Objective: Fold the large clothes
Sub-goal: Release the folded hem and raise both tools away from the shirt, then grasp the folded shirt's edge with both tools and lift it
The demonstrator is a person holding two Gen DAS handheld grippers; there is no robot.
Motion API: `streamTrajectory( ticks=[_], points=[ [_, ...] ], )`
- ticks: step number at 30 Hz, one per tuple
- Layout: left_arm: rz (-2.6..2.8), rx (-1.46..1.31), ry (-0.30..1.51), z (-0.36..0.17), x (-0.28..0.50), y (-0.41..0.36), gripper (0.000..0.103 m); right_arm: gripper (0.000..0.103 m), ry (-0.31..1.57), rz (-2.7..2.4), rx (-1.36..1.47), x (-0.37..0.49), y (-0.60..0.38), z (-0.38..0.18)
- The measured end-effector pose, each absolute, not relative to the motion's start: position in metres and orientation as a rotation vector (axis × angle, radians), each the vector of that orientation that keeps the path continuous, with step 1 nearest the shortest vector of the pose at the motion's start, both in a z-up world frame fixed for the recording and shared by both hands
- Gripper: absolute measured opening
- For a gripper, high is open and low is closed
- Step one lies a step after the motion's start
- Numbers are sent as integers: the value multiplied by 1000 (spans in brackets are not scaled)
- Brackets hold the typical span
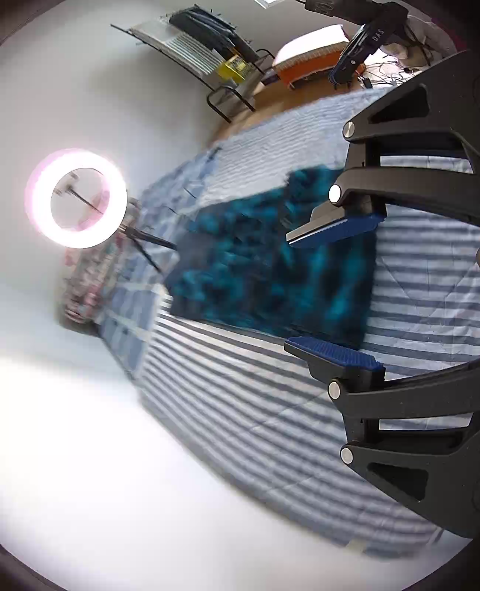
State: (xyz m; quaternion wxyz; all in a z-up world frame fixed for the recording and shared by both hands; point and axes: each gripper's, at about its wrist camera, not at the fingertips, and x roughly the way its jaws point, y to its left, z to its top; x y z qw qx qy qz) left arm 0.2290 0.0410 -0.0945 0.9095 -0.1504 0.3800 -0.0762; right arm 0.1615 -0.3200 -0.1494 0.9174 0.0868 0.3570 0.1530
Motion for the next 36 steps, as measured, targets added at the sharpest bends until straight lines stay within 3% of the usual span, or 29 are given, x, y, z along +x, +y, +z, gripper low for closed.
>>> streamTrajectory(
  ticks=[9, 14, 18, 28, 36],
  points=[
    [-181, -209, 621, 55, 241, 44, 52, 40, 649, 365, 164, 151, -306, -41],
    [-208, -200, 611, 72, 295, 44, 52, 46, 626, 356, 166, 183, -305, -21],
    [-217, -227, 663, 31, 356, 50, 52, 47, 663, 357, 206, 236, -310, -44],
    [-264, -274, 902, -154, 523, 64, 52, 57, 760, 309, 280, 401, -312, -146],
    [-289, -392, 1026, -255, 610, 71, 52, 57, 880, 188, 381, 496, -354, -237]
  ],
)
